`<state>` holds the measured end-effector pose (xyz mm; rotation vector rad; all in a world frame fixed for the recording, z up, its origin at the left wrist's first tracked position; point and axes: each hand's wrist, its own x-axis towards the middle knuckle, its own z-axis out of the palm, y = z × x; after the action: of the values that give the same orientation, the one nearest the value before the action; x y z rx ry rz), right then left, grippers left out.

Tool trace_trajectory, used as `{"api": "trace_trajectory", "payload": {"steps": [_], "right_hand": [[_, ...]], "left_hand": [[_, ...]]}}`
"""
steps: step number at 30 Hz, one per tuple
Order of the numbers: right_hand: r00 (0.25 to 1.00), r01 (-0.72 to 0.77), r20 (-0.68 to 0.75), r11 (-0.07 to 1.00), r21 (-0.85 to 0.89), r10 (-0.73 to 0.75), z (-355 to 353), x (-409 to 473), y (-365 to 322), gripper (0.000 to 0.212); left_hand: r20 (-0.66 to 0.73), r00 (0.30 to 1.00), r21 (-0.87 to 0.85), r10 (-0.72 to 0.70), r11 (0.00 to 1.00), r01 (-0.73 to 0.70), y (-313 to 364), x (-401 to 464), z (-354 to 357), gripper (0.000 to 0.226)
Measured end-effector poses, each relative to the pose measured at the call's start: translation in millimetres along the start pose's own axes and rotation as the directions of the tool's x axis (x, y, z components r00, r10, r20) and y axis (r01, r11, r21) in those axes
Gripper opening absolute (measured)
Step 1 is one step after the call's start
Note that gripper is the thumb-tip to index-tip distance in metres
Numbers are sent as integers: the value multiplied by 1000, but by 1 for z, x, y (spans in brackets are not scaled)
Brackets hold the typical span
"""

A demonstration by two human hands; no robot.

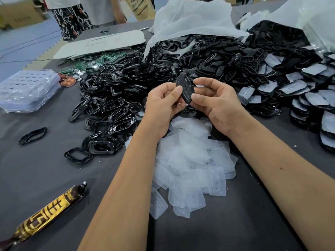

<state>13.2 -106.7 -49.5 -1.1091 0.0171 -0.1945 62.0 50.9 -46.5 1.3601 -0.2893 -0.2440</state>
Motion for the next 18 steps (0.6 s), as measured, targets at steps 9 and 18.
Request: {"api": "trace_trajectory", "payload": {"steps": [9, 18], "right_hand": [[999, -52, 20, 996, 69, 50, 1, 0, -1, 36], [999, -25, 46, 994, 108, 20, -5, 0, -2, 48]], "left_hand": [[6, 1000, 39, 9, 999, -9, 1, -2, -1, 13], [90, 996, 59, -4, 998, -1, 2, -3, -2, 15]]}}
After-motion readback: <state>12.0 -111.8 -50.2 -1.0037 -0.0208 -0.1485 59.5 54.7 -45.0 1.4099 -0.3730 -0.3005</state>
